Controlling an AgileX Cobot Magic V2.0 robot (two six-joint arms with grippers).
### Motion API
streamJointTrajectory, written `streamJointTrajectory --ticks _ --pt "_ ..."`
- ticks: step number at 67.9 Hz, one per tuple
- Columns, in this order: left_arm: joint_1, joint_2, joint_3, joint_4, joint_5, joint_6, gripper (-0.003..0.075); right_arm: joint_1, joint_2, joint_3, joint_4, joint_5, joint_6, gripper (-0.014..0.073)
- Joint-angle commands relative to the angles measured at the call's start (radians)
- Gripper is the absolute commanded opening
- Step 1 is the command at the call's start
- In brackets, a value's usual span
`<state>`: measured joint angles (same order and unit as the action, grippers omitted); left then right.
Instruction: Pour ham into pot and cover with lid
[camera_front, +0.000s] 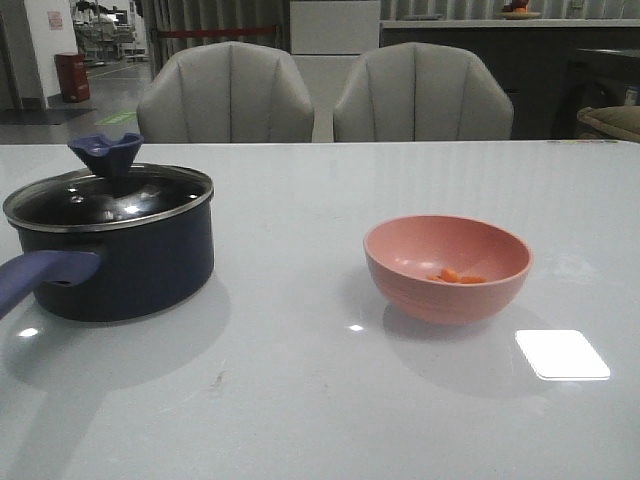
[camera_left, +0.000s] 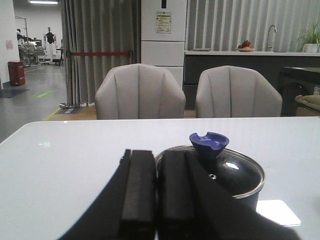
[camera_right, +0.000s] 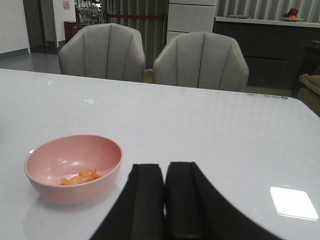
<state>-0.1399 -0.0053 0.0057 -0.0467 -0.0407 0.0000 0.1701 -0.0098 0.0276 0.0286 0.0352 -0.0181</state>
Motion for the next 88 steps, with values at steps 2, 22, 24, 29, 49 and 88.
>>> streamJointTrajectory --ticks 2,22,24,29,49,88 --pt "-0.007 -0.008 0.019 -0.002 -0.082 -0.014 0.0112 -0.006 -0.020 -0.006 -0.008 -0.089 -0.001 0.0161" --pt "-0.007 -0.008 0.019 -0.007 -0.217 -0.014 0.0112 -0.006 -0.020 -0.006 -0.008 -0.089 -0.001 0.0161" --pt "-0.007 -0.008 0.019 -0.010 -0.257 -0.014 0.0112 -0.006 -0.020 -0.006 -0.008 -0.089 -0.001 0.0161" --pt "-0.007 -0.008 0.012 -0.010 -0.348 -0.014 0.0112 -0.006 -0.020 -0.006 -0.008 -0.089 -0.001 0.0161" --pt "-0.007 0.041 -0.229 -0.072 -0.188 -0.014 0.0112 -0.006 -0.020 -0.006 -0.008 -0.089 -0.001 0.0161" --pt "-0.007 0.224 -0.414 -0.072 0.176 -0.014 0.0112 -0.006 -0.020 -0.006 -0.008 -0.089 -0.001 0.0161"
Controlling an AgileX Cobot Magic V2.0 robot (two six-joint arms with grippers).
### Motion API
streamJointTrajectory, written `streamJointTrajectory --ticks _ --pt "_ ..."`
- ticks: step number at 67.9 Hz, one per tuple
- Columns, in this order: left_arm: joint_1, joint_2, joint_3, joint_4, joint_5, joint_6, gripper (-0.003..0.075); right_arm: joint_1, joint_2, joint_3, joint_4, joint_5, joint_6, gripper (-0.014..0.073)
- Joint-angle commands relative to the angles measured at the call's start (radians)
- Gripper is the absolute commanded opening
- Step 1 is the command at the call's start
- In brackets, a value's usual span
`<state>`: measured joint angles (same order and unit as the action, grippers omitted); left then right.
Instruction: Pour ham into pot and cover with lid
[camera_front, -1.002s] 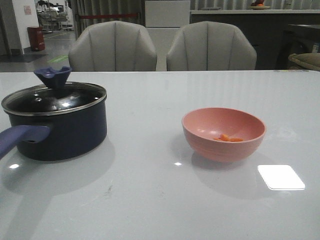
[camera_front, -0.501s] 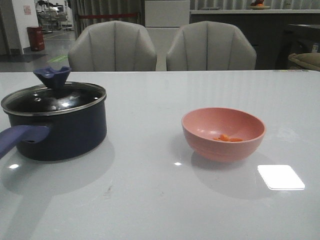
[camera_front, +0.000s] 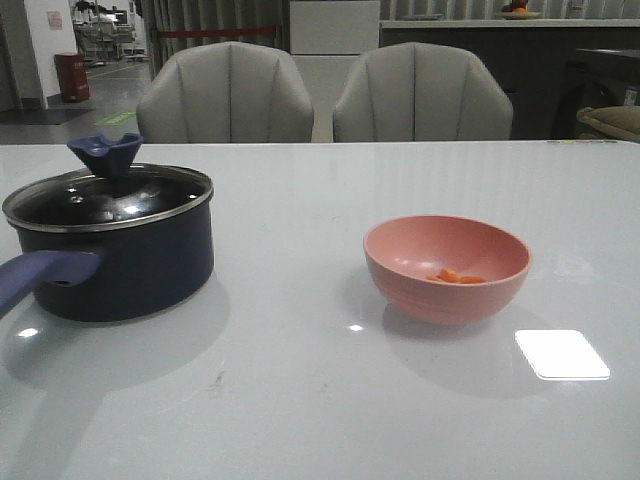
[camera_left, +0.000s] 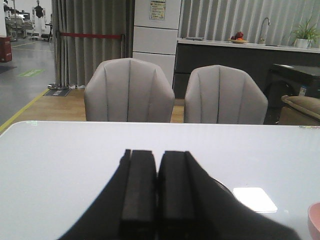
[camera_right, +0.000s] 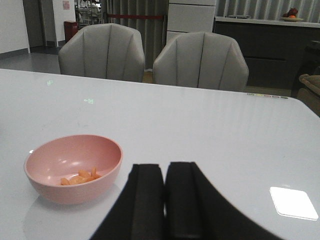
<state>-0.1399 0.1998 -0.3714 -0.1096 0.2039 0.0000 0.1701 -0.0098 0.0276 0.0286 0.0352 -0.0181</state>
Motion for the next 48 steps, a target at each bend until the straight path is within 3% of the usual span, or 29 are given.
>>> streamJointTrajectory --ticks 1,12,26,32,48 --pt "-0.007 0.019 -0.037 -0.009 -0.067 -0.014 0.0112 -0.006 -0.020 -0.006 -0.008 -0.089 -0.001 0.0161" --pt "-0.007 0.023 -0.037 -0.009 -0.042 -0.014 0.0168 -0.006 -0.020 -0.006 -0.008 -0.089 -0.001 0.0161" --pt "-0.007 0.072 -0.051 0.017 0.013 -0.014 0.0515 -0.006 -0.020 -0.006 -0.008 -0.089 -0.001 0.0161" --pt "-0.007 0.105 -0.053 0.017 0.013 -0.014 0.0622 -0.006 -0.020 -0.006 -0.008 -0.089 -0.001 0.0161" --pt "-0.007 0.307 -0.198 0.017 0.194 -0.014 0.0643 -0.006 -0.020 -0.006 -0.008 -0.089 -0.001 0.0161"
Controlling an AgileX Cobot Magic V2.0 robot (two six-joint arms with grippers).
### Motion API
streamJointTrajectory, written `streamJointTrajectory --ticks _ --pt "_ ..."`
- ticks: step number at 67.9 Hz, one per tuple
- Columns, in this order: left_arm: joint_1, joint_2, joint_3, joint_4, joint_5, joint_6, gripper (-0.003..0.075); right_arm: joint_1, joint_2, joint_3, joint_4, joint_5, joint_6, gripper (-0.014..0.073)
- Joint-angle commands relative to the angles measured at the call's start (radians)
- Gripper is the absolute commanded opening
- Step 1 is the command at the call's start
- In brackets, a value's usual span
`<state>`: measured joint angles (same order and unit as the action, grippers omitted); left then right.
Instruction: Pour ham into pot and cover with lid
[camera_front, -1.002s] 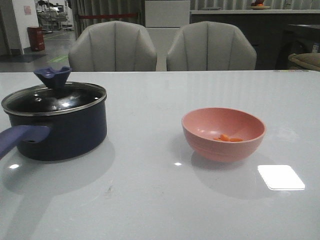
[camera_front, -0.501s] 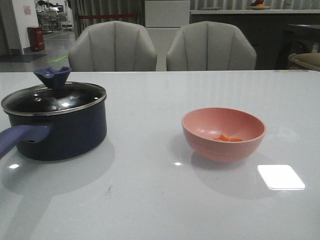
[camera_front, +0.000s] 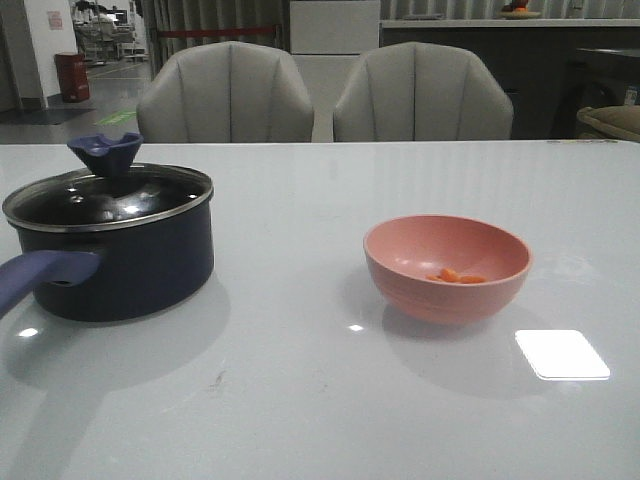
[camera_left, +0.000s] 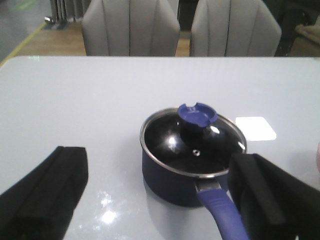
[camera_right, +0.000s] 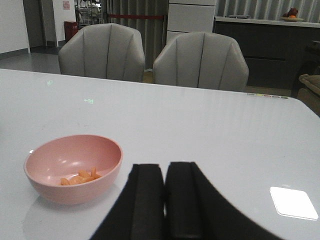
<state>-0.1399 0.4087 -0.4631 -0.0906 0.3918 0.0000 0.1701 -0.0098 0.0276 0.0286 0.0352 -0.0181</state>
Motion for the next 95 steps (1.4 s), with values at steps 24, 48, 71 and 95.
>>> streamJointTrajectory --ticks 24,48,71,95 --pt "-0.014 0.605 -0.484 -0.074 0.196 -0.014 0.0638 -0.006 -0.020 -0.006 -0.008 -0.089 -0.001 0.0161" --pt "-0.148 1.049 -0.811 -0.032 0.268 -0.014 0.0638 -0.006 -0.020 -0.006 -0.008 -0.089 -0.001 0.0161" --pt "-0.153 1.309 -1.092 0.057 0.464 -0.134 0.0638 -0.006 -0.020 -0.006 -0.008 -0.089 -0.001 0.0161" --pt "-0.153 1.452 -1.216 0.059 0.611 -0.152 0.0638 -0.005 -0.020 -0.006 -0.008 -0.089 -0.001 0.0161"
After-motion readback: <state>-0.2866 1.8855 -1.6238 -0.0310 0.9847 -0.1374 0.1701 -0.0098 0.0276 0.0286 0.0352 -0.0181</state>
